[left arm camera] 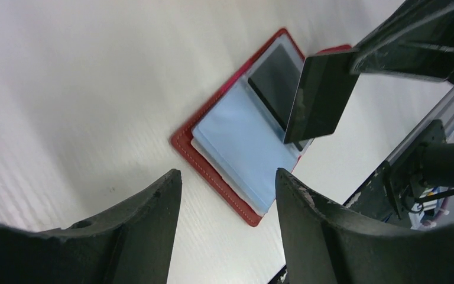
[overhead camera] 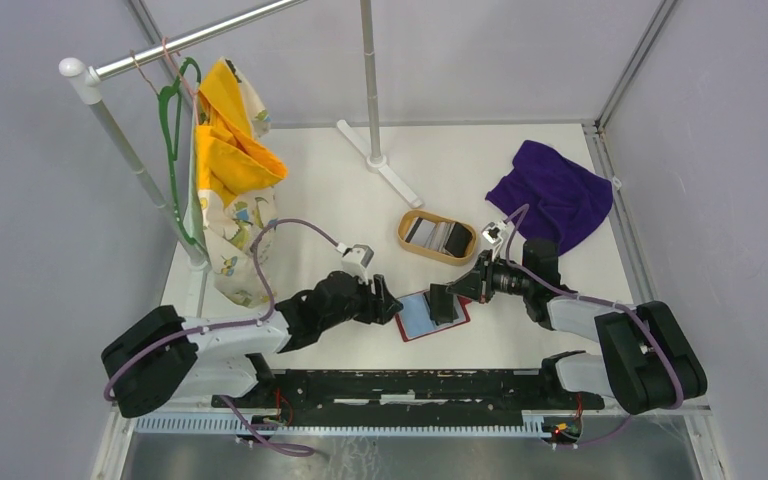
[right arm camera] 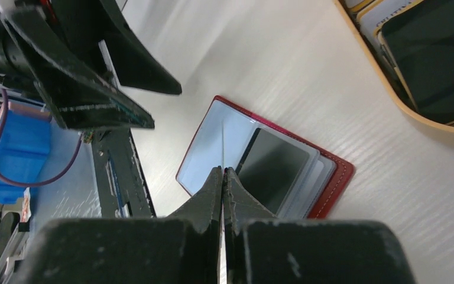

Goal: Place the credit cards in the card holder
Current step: Insert the credit card into the card holder.

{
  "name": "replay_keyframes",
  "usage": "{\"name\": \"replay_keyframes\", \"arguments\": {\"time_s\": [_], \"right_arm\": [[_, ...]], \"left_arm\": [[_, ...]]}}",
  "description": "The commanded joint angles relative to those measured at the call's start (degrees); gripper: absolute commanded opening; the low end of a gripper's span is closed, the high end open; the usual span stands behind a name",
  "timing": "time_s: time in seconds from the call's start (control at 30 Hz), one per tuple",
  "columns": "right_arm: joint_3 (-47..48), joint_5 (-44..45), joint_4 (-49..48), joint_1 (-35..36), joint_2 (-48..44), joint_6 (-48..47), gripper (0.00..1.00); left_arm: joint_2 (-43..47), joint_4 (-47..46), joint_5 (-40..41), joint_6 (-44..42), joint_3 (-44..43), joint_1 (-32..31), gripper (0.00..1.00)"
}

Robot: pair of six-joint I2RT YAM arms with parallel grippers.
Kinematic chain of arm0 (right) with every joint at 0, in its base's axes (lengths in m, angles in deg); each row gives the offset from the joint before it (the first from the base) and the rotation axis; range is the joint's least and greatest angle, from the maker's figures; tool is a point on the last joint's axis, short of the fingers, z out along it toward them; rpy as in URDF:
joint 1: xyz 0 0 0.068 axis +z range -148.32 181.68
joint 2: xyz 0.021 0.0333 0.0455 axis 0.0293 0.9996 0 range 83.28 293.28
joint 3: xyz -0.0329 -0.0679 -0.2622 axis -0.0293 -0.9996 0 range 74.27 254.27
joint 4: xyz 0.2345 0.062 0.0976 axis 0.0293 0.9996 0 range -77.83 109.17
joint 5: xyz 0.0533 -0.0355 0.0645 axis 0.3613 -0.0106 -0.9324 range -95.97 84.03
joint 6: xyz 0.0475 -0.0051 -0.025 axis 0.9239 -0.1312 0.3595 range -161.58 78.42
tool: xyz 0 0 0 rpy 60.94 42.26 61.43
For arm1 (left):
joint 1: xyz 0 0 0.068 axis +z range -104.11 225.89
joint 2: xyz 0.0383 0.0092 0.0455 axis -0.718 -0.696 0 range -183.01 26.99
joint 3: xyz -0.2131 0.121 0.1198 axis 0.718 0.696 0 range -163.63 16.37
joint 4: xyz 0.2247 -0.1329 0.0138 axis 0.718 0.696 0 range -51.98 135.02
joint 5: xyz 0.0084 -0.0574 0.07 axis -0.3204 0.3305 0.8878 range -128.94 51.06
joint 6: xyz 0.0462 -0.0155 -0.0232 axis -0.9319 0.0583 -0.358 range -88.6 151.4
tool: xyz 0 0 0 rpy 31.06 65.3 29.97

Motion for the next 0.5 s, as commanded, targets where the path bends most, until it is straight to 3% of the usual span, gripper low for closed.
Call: {"name": "replay_keyframes", "arguments": {"time_s": [0.0,0.1,0.3,0.47], "right_arm": [[0.36,5.3,-1.23,-0.24,-0.29,1.16,0.0],[1.74,9.76,3.68,-0.19,-0.34,0.89,0.0],[1.06,11.74,3.87,-0.09,0.41,1.66,0.0],[0.92,12.35,4.37,0.36,1.07,1.35,0.0]], "left_arm": [[-4.85,1.39,5.8,5.2,-3.55,-4.88,0.66],[-9.5,7.71,11.58,5.64,-8.29,-8.8,0.67],[-17.43,14.97,16.43,6.73,-14.09,-10.84,0.66],[-22.15,20.01,19.65,6.24,-17.51,-10.87,0.55]]}}
